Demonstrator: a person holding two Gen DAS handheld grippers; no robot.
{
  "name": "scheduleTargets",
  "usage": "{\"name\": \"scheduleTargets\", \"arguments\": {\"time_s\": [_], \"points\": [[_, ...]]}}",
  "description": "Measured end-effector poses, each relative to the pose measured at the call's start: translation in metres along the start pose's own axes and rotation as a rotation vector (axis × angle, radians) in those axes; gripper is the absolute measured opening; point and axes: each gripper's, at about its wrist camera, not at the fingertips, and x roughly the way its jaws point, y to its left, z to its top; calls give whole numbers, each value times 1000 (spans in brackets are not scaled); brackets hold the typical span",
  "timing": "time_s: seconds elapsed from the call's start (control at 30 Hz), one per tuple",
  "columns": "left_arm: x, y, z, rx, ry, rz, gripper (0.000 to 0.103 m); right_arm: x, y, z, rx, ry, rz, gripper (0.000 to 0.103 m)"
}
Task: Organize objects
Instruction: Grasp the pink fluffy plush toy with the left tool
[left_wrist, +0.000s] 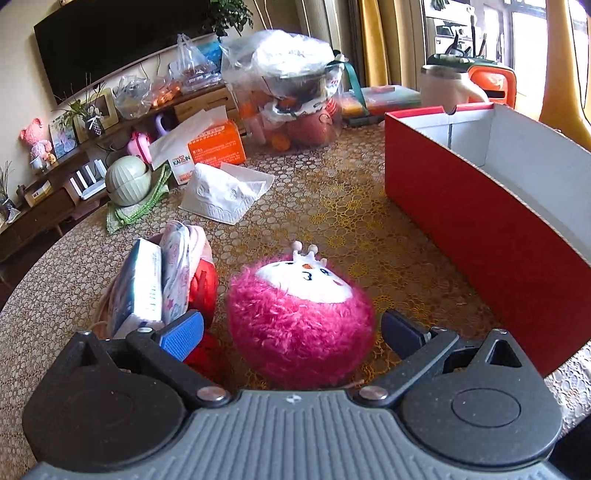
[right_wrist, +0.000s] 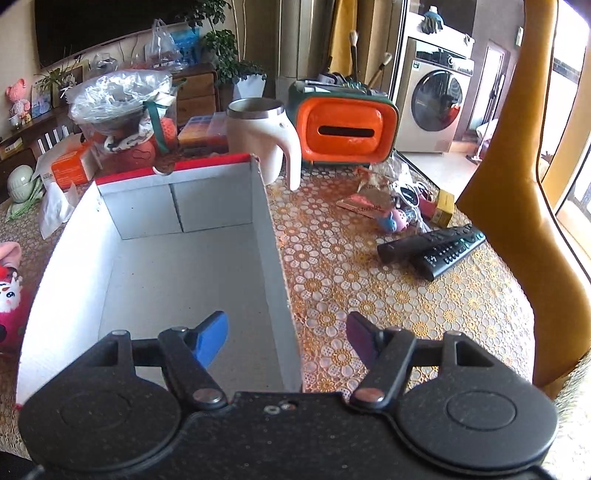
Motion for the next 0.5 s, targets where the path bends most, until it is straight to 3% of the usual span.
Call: {"name": "scheduleTargets", "arguments": {"time_s": [0.07,0.17,0.27,0.4,0.5], "points": [[7,-1,0,2,4,9,103,5,-2,0,0,10,-4,67],[15,-3,0,7,12,14,103,10,-3,0,-5,35,-1,49],[19,-3,-1,11,13,17,102,14,-2,-2,-4,51,1,45],[21,-4,-2,20,2,11,102,15,1,-6,-9,65,7,31],[21,-3,-1,25,-10,-8,93,15,2,-9,3,74,10,25]]}}
